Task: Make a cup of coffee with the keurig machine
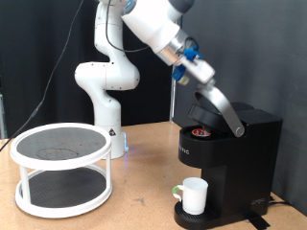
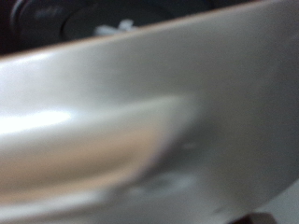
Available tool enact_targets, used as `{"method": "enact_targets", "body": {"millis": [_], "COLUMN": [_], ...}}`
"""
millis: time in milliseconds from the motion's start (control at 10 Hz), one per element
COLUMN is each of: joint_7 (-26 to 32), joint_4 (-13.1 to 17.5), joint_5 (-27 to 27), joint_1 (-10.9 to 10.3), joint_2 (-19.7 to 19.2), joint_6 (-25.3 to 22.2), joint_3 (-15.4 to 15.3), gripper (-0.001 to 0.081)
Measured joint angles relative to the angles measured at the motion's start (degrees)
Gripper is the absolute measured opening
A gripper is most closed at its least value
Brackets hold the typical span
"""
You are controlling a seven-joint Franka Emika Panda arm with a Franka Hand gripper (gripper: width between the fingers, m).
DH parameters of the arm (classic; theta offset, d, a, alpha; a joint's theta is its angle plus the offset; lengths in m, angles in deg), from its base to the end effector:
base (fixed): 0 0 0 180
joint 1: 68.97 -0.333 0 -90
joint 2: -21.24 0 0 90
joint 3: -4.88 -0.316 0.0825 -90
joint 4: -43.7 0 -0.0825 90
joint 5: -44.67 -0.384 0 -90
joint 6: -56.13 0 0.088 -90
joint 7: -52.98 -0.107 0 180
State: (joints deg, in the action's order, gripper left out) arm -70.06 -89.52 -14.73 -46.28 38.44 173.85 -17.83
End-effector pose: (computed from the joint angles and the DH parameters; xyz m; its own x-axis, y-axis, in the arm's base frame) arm 0.4735 0.0547 0.4677 -0.8230 -0.2552 -0.5075 -0.5247 0.6838 0.5070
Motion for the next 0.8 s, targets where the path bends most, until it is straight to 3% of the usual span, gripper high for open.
{"method": "enact_targets", "body": {"millis": [500, 800], "joint_7": [1.8, 3.9], "joint_4": [-7.2, -9.8], "joint_5": [3.0, 3.0], "joint_1": [2.2, 3.7], "joint_2": [-0.5, -0.6], "joint_6": [4.8, 7.9], "joint_3": [0.1, 0.4], "gripper": [0.0, 0.0]}}
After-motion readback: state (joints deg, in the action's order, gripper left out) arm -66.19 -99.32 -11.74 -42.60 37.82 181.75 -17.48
